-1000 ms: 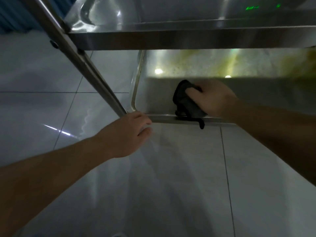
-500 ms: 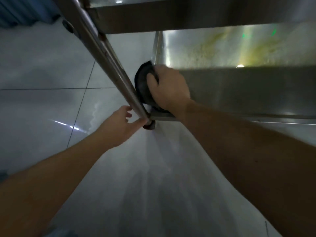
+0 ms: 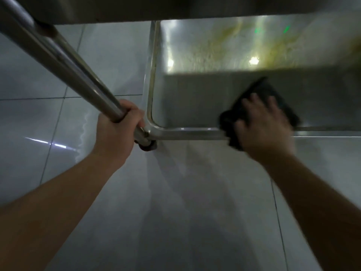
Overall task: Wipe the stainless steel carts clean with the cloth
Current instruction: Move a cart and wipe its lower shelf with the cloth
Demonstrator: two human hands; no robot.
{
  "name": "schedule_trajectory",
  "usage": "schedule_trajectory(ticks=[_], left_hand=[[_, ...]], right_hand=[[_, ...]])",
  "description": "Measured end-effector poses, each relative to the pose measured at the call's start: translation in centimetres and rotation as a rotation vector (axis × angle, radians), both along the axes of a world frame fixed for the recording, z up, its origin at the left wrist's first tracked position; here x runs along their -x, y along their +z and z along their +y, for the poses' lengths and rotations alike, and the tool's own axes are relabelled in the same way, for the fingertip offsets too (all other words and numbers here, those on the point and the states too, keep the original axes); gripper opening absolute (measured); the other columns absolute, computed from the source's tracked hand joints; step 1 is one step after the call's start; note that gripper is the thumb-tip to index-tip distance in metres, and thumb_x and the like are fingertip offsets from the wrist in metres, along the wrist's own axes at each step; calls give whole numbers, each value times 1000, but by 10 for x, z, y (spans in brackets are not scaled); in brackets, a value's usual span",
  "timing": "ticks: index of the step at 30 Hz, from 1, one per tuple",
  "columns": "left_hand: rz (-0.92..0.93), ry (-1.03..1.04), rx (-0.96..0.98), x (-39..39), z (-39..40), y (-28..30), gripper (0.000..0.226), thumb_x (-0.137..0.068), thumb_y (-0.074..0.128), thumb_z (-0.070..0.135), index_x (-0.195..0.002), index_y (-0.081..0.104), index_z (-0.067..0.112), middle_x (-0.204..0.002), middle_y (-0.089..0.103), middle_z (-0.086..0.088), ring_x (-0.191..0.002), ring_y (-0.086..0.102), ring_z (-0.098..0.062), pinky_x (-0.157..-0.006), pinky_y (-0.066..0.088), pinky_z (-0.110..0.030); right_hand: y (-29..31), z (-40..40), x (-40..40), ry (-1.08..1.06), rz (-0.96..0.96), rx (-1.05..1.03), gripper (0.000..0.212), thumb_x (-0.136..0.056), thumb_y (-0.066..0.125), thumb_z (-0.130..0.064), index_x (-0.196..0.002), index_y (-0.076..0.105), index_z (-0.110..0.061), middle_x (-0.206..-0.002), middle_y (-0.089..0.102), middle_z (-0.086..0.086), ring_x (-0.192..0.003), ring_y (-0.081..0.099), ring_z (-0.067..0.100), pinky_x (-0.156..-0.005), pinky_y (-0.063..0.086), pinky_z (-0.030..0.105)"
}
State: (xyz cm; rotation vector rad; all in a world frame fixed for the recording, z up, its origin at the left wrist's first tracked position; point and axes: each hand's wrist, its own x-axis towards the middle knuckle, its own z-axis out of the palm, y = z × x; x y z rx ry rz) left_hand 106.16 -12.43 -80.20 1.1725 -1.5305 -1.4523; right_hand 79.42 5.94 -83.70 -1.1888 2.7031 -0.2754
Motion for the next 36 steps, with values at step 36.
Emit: schedule_trajectory(ticks=[36], left_hand=[[67, 101, 80, 14, 11, 2, 11, -76, 54, 4, -71, 46, -1, -54, 45, -3, -56, 48, -17, -58, 44, -27]], right_hand=[[5, -136, 22, -174, -52, 121, 65, -98, 40, -41, -156, 42, -12, -166, 34, 10, -157, 20, 35, -125, 16, 48]])
